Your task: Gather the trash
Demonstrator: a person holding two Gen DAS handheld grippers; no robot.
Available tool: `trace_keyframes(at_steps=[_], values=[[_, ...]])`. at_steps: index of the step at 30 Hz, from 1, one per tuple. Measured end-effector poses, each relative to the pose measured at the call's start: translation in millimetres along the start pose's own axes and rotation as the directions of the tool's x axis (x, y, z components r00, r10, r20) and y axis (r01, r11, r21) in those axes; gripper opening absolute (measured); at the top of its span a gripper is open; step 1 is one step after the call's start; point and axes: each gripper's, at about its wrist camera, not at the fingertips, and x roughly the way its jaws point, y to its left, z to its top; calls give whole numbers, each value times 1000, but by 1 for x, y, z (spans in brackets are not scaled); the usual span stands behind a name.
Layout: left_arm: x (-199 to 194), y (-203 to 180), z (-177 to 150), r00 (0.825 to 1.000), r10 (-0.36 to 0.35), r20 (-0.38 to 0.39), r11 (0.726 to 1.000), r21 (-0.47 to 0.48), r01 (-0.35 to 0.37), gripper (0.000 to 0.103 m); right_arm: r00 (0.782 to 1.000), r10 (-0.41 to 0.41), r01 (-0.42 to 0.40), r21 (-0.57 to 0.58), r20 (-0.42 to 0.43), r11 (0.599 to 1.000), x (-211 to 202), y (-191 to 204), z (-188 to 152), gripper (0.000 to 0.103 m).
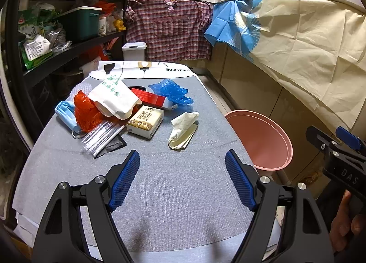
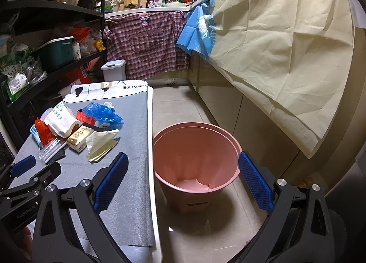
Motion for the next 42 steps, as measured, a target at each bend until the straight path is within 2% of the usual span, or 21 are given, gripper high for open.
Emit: trace_keyframes(at_steps=[8,15,20,23,27,31,34,36,37,40,42], values=[[-5,5,11,999,-36,-18,999,-2,36,58,999,45,-44,15,-23,999,5,8,7,82],[-16,20,38,999,-44,11,999,18,44,48,992,124,-124,18,-23,992,7,23,32,76],[-14,44,62,999,-37,12,999,20,37,39,978,207,-207,31,-19,978,19,43,67,63],[-7,61,77,999,-21,27,998,55,19,39,965,262,-261,26,-4,965,29,58,90,54],[7,85,93,998,11,55,993,118,-18,39,950,311,-310,51,-12,949,53,80,108,49],[27,124,95,998,51,48,995,84,-55,39,943,331,-328,67,-35,942,78,98,100,49],[43,147,84,996,87,17,996,27,-87,39,933,351,-344,88,-82,935,98,107,78,49],[54,157,80,997,83,-10,996,-18,-83,39,926,354,-341,108,-135,934,114,110,61,50],[60,160,77,998,64,-18,998,-26,-64,39,914,367,-347,138,-170,928,125,110,53,50],[71,160,76,997,70,-26,998,2,-70,39,883,400,-362,187,-245,913,149,117,39,50],[77,164,75,997,61,-45,998,-22,-62,39,872,407,-364,195,-273,911,160,122,32,51]])
